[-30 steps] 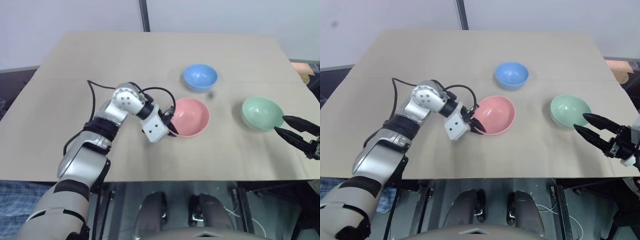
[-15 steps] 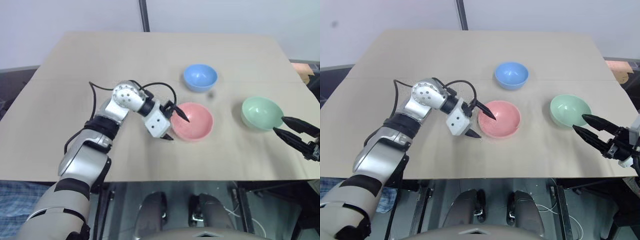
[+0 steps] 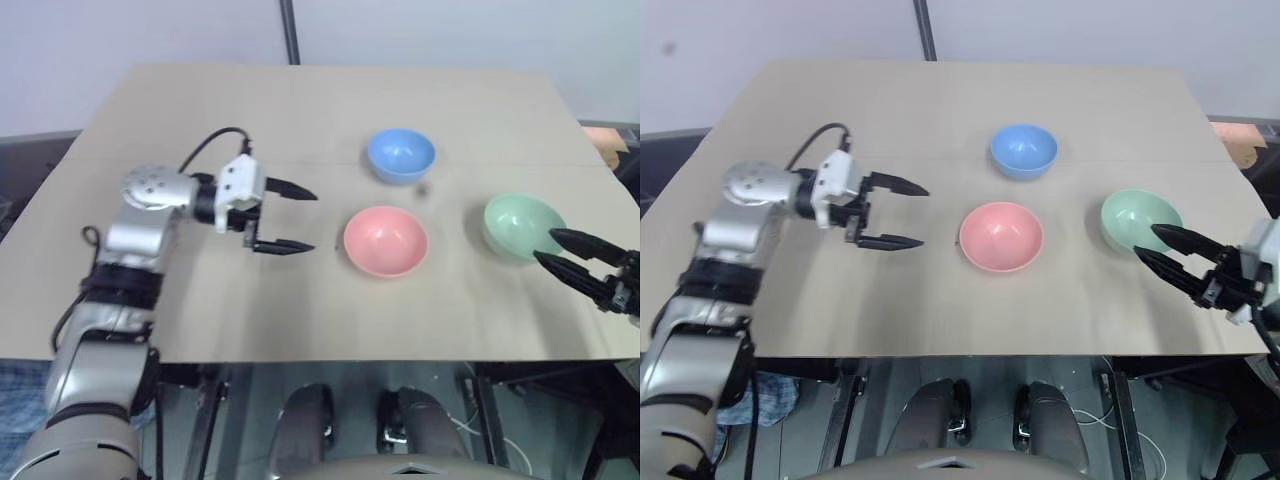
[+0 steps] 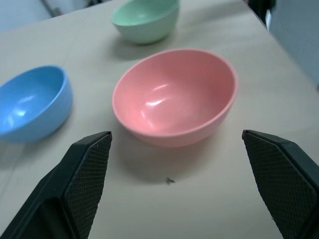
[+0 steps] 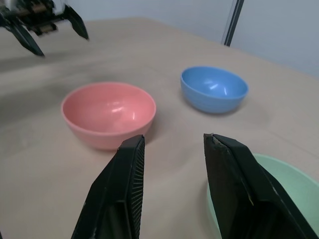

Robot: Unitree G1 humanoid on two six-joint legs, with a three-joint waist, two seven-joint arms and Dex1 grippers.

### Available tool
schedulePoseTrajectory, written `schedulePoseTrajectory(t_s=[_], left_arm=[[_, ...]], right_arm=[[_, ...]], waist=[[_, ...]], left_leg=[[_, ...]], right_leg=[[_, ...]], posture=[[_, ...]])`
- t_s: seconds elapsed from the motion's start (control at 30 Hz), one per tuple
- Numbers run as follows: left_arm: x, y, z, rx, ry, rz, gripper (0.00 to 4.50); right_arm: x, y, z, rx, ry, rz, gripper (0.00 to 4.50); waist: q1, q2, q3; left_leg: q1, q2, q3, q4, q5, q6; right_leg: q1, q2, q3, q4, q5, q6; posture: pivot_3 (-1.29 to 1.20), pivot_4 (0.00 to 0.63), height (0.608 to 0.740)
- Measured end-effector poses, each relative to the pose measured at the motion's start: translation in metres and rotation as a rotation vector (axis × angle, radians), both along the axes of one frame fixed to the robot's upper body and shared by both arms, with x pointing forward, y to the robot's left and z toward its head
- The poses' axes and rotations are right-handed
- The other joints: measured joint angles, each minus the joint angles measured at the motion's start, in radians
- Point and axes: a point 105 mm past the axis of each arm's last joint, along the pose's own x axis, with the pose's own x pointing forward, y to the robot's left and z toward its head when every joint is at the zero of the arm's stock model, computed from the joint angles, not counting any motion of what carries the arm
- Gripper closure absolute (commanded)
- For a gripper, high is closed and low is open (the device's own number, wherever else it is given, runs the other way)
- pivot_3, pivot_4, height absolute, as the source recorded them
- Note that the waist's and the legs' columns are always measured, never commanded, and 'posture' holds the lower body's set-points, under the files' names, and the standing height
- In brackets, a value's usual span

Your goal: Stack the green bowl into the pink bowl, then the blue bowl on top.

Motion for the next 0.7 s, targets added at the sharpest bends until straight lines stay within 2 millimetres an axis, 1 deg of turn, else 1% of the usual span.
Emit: schedulePoseTrajectory(t_s=[0.07,0.13,0.17,0.27,0.37,0.43,0.7], left_arm=[[-0.009,0.014,0.002,-0.051,0.065,0.071,0.08],[-0.016,0.023,0.002,-0.071,0.103,0.106,0.08],[-0.019,0.029,0.002,-0.078,0.114,0.133,0.08],[-0.025,0.042,0.001,-0.105,0.143,0.197,0.08],[-0.031,0.05,-0.002,-0.108,0.153,0.225,0.08],[-0.034,0.054,-0.005,-0.11,0.152,0.24,0.08],[-0.037,0.056,-0.007,-0.105,0.137,0.232,0.08]], right_arm=[[0.007,0.0,-0.005,-0.016,0.027,-0.018,2.36],[0.011,0.002,-0.009,-0.035,0.048,-0.019,2.36],[0.016,0.004,-0.012,-0.049,0.057,-0.02,2.36],[0.03,0.002,-0.023,-0.115,0.109,-0.044,2.36],[0.051,-0.004,-0.022,-0.164,0.114,-0.099,2.36],[0.063,-0.006,-0.025,-0.184,0.132,-0.117,2.36],[0.085,0.002,-0.038,-0.253,0.23,-0.114,2.36]], waist=[[0.001,0.0,0.0],[0.002,0.0,0.0],[0.002,0.0,0.0],[0.006,0.001,0.0],[0.004,0.001,0.0],[0.004,0.001,0.0],[0.004,0.001,0.001]], left_leg=[[0.0,0.0,0.0,0.001,0.0,0.0],[0.001,0.0,0.0,0.001,-0.001,0.001],[0.001,0.0,0.0,0.001,-0.002,0.004],[0.001,0.0,0.0,0.002,-0.002,0.004],[0.0,0.0,0.0,0.003,-0.003,0.004],[0.0,0.0,0.0,0.003,-0.003,0.004],[-0.001,0.0,0.001,0.002,-0.003,0.004]], right_leg=[[0.0,0.0,0.0,0.002,0.0,0.0],[0.0,0.0,0.0,0.002,0.0,0.0],[0.0,-0.001,0.0,0.002,0.0,0.0],[0.0,-0.002,-0.001,0.003,0.0,0.0],[-0.001,-0.003,-0.001,0.004,0.0,0.0],[-0.002,-0.002,-0.001,0.005,0.0,-0.001],[-0.004,-0.003,0.0,0.006,-0.001,-0.001]], posture=[[0.0,0.15,0.74],[0.0,0.15,0.74],[0.0,0.15,0.74],[0.0,0.15,0.74],[0.0,0.15,0.74],[0.0,0.15,0.74],[0.0,0.15,0.74]])
